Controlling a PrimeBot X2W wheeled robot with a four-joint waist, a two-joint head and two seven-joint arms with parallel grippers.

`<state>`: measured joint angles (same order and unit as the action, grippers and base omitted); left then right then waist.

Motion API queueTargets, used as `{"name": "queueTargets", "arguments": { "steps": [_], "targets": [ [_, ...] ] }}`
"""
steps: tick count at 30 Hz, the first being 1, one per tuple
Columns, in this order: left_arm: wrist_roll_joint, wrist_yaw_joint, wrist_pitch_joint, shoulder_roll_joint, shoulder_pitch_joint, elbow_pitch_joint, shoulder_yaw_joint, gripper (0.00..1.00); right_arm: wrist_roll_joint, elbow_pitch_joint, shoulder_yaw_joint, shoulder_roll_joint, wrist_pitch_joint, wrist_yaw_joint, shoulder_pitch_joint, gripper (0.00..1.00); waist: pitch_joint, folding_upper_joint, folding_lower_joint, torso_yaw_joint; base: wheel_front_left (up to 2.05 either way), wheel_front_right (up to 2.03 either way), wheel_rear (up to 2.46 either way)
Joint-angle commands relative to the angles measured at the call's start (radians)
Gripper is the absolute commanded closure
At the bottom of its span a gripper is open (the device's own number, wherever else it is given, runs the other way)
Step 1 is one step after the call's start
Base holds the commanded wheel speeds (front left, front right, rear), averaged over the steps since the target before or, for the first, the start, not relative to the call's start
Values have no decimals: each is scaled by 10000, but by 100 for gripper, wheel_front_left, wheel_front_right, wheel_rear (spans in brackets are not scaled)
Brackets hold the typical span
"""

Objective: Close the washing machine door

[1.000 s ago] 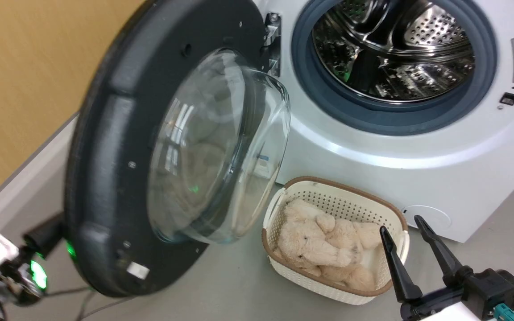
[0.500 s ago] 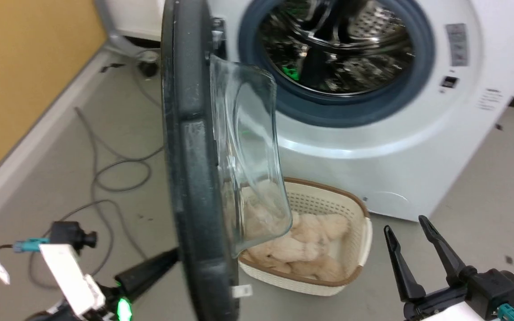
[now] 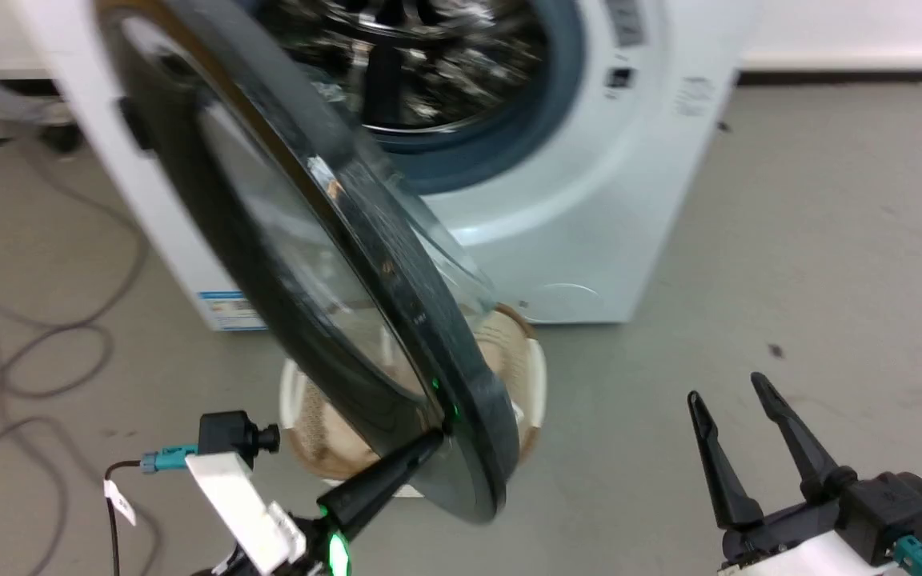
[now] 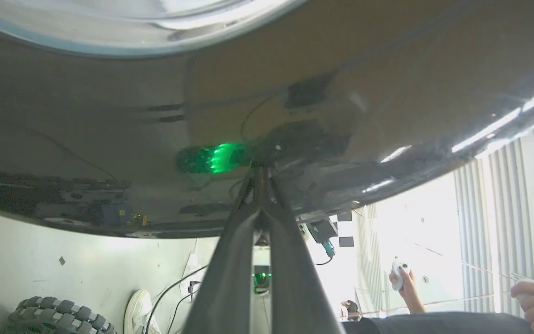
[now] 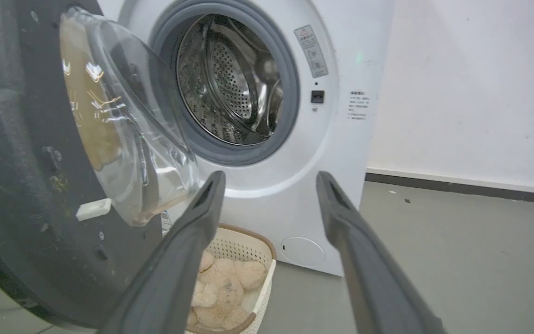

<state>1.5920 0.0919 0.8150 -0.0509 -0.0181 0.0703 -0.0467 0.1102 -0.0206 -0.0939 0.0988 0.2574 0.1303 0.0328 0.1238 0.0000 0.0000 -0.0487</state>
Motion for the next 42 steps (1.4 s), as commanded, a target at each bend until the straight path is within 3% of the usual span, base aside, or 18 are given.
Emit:
{"name": "queueTargets", "arguments": {
  "steps": [1, 10, 14, 19, 26, 31, 37, 42],
  "targets": [
    [49, 116, -376, 4, -308, -163, -96, 100, -21, -79, 18, -54, 44, 4, -143, 0, 495, 0, 0, -865, 0, 0, 0],
    [-131, 371, -3232, 5, -1957, -1445, -484, 100, 2, -164, 35, -243, 44, 4, -264, 0, 1015, 0, 0, -2105, 0, 0, 0],
    [-347, 383, -5634, 6, -3161, -2146, -616, 100, 23, -144, -51, -329, 44, 4, -339, 0, 1132, 0, 0, -2561, 0, 0, 0],
    [-336, 385, -7444, 6, -4293, -2924, -1016, 100, 39, -105, -94, -385, 44, 4, -384, 0, 1151, 0, 0, -2790, 0, 0, 0],
    [-280, 386, -8169, 6, -5037, -3611, -1589, 100, 27, -66, -56, -430, 44, 4, -376, 0, 1076, 0, 0, -2797, 0, 0, 0],
    [-390, 386, -7898, -104, -4562, -3732, -2215, 100, 19, -25, -13, -452, 44, 4, -317, 0, 718, 0, 0, -2339, 0, 0, 0],
    [-1903, 387, -7830, -1175, -3226, -3033, -3573, 100, -8, -5, 93, -346, 44, 4, -137, 0, 110, 0, 0, -1610, 0, 0, 0],
    [-4621, 387, -9817, -2735, -2369, -2959, -4304, 100, 53, -15, 181, -214, 44, 4, 94, 0, -412, 0, 0, -942, 0, 0, 0]
  ]
}}
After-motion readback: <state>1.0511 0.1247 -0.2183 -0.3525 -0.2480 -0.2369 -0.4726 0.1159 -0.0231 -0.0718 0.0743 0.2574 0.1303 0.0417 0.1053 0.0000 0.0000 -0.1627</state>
